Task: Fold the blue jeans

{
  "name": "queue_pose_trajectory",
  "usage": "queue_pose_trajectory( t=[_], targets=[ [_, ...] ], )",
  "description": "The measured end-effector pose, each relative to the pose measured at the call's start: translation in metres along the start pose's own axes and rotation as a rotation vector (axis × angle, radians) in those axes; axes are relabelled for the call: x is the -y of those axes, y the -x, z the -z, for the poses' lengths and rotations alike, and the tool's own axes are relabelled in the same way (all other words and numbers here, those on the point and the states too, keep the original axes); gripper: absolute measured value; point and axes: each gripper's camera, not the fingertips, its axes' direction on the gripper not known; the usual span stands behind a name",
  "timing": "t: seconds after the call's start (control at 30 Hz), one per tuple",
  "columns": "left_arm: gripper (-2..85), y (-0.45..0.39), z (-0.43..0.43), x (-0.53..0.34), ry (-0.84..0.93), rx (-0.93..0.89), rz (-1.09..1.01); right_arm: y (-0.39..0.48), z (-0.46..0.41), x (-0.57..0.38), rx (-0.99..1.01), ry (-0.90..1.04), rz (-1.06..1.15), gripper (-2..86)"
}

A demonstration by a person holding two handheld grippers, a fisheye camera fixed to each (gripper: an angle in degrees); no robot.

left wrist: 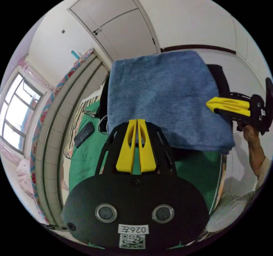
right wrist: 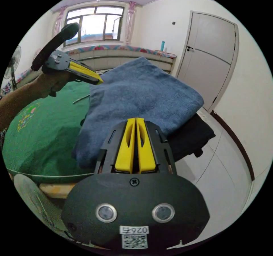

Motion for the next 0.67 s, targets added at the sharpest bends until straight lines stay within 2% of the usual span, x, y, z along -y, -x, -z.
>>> queue_pose_trajectory(
  t=[0.07, 0.13, 0.2, 0.23, 0.37, 0.47, 0.6, 0.67],
  targets=[
    [-0.8, 0.007, 0.043, -0.041, -0.099, -0.066, 0.067, 0.036, 0.040, -0.020, 0.081, -0.137, -0.002, -0.9],
    [-0.8, 0.012, 0.088, -0.093, -0.199, -0.121, 0.129, 0.092, 0.101, -0.046, 0.156, -0.382, 0.002, -0.9],
    [-0.9, 0.012, 0.153, -0.177, -0.344, -0.167, 0.191, 0.142, 0.135, -0.053, 0.201, -0.458, 0.089, -0.9],
    [-0.9, 0.011, 0.168, -0.198, -0.359, -0.157, 0.206, 0.180, 0.153, -0.052, 0.225, -0.455, 0.170, -0.9],
    [-0.7, -0.006, 0.260, -0.345, -0.333, 0.054, 0.373, 0.297, 0.204, -0.046, 0.287, -0.449, 0.342, -0.9],
    [0.9, -0.029, 0.327, -0.456, -0.348, 0.188, 0.534, 0.395, 0.254, -0.049, 0.458, -0.493, 0.472, -0.9],
    [8.1, -0.095, 0.431, -0.630, -0.600, 0.324, 0.831, 0.535, 0.315, -0.060, 0.703, -0.524, 0.614, -0.9],
    [8.6, -0.136, 0.469, -0.698, -0.696, 0.427, 0.965, 0.596, 0.334, -0.065, 0.812, -0.509, 0.664, -0.9]
  ],
)
